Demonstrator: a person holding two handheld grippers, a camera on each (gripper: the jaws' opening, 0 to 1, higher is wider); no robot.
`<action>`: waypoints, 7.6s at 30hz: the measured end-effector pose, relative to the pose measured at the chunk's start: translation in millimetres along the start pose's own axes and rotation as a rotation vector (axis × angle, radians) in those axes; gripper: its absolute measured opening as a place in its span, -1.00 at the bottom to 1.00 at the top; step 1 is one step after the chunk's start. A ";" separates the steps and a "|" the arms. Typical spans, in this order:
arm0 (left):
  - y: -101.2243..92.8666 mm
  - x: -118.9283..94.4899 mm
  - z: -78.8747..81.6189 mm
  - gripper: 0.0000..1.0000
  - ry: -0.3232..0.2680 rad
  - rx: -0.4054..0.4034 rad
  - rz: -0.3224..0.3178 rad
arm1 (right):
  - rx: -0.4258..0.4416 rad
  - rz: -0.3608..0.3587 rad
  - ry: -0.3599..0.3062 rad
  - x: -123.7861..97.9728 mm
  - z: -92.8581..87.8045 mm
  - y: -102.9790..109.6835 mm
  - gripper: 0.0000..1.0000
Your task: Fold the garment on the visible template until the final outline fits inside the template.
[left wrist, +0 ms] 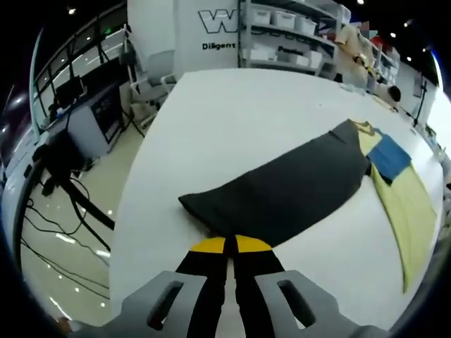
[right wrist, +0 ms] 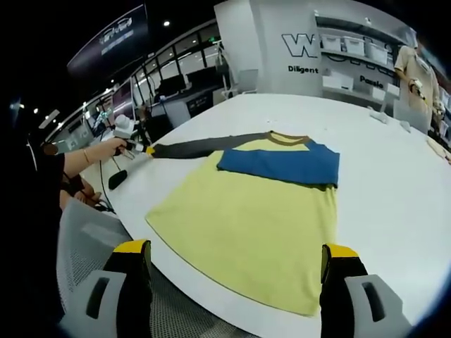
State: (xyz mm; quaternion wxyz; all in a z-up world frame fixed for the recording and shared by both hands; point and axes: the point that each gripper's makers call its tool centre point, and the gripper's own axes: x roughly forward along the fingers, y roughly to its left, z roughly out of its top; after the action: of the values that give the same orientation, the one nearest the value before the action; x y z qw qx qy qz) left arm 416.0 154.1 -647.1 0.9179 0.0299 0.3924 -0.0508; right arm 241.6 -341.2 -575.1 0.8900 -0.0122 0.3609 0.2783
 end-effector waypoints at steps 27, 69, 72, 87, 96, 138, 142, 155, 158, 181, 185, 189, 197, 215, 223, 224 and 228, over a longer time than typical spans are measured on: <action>-66.1 5.9 64.3 -1.00 -0.066 0.131 -0.115 | -0.005 0.016 0.008 -0.5 -2.8 2.9 0.98; -226.9 17.6 153.0 -1.00 -0.187 0.282 -0.366 | 0.012 0.013 0.021 0.6 -11.5 -0.6 0.98; -239.1 17.4 158.3 -1.00 -0.193 0.296 -0.381 | 0.012 0.014 0.022 0.7 -11.8 -0.1 0.98; -298.6 14.1 177.8 -1.00 -0.220 0.350 -0.459 | 0.013 0.002 0.030 -1.4 -14.5 -3.9 0.98; -329.3 17.0 178.6 -1.00 -0.217 0.365 -0.492 | 0.018 0.002 0.037 -1.5 -16.9 -4.1 0.98; -477.0 13.7 186.0 -1.00 -0.287 0.477 -0.678 | 0.058 -0.021 0.061 -7.7 -30.9 -16.2 0.98; -485.4 14.7 175.6 -1.00 -0.272 0.491 -0.686 | 0.062 -0.020 0.062 -7.9 -32.3 -17.0 0.98; -501.5 28.9 154.3 -1.00 -0.229 0.496 -0.676 | 0.068 -0.024 0.061 -10.1 -36.3 -17.5 0.98; -504.6 32.7 149.4 -1.00 -0.221 0.498 -0.671 | 0.071 -0.026 0.060 -9.9 -36.6 -18.2 0.98; -526.4 62.8 95.9 -1.00 -0.130 0.441 -0.705 | 0.089 -0.021 0.062 -2.1 -40.6 -22.3 0.98; -529.9 64.6 86.4 -0.99 -0.111 0.446 -0.716 | 0.093 -0.020 0.055 -1.2 -39.6 -23.3 0.98; -528.9 60.7 93.8 -0.88 -0.136 0.444 -0.726 | 0.098 -0.024 0.051 -1.0 -38.9 -24.5 0.98; -514.8 54.1 111.6 -0.44 -0.162 0.422 -0.716 | 0.113 -0.022 0.005 2.1 -23.2 -20.5 0.98; -442.7 48.3 142.6 0.58 -0.220 0.350 -0.642 | 0.082 0.008 -0.110 28.1 28.6 4.0 0.98; -410.0 46.5 148.2 0.78 -0.220 0.301 -0.616 | 0.020 0.077 -0.128 48.8 55.1 31.2 0.96; -406.2 46.6 149.0 0.80 -0.218 0.294 -0.613 | 0.015 0.082 -0.130 51.2 57.0 33.9 0.96; -389.4 46.0 152.7 0.86 -0.220 0.265 -0.605 | -0.015 0.115 -0.131 61.3 65.5 47.0 0.92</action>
State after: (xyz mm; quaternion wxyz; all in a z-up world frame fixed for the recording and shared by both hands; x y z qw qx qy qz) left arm 511.7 -250.3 -580.8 0.8862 0.0255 0.2720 -0.3742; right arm 295.4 -257.2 -558.0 0.8942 0.0203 0.2999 0.3317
